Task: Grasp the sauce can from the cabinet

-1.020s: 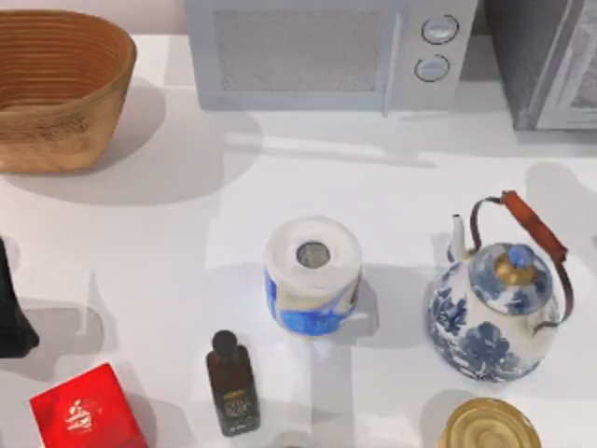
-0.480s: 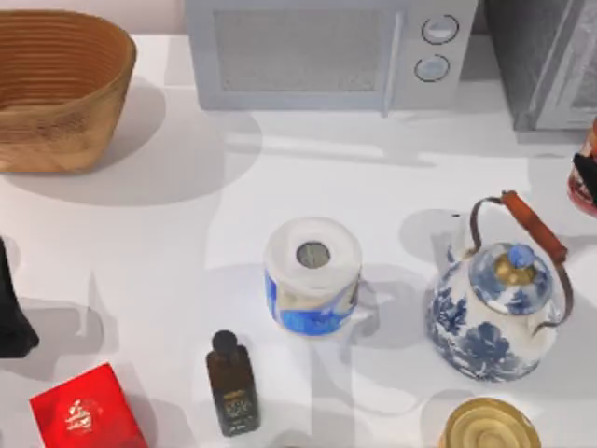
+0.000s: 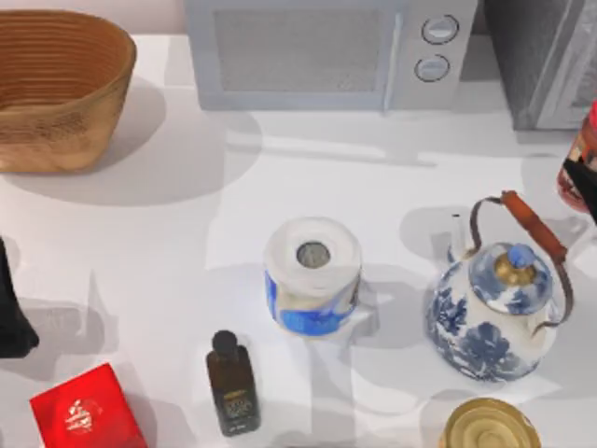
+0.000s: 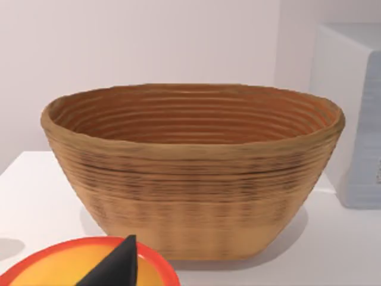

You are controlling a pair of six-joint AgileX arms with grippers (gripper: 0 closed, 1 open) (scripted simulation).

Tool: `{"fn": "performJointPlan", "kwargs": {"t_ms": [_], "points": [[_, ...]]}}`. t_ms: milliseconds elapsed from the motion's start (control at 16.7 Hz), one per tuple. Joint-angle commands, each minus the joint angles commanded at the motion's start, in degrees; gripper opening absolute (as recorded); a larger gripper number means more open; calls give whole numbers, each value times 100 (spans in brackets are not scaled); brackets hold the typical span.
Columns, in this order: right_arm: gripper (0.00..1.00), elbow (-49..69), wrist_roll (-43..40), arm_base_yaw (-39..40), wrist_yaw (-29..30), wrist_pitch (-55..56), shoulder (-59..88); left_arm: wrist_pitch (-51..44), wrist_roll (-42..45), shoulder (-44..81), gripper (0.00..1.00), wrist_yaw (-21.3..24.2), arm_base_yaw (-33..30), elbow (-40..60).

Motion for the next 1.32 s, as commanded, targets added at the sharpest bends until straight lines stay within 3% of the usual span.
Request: {"fn": "performJointPlan", "kwargs": {"t_ms": [300,840,1140,1320], "points": [[0,33,-13,102,68,22,-55,0,0,0,100,0,0,0],[0,879,-36,836,824,-23,871,0,0,0,100,0,0,0],[0,923,-33,847,859,-26,935,0,0,0,100,0,0,0],[23,923,-33,847,859,-26,935,0,0,0,100,0,0,0]]}}
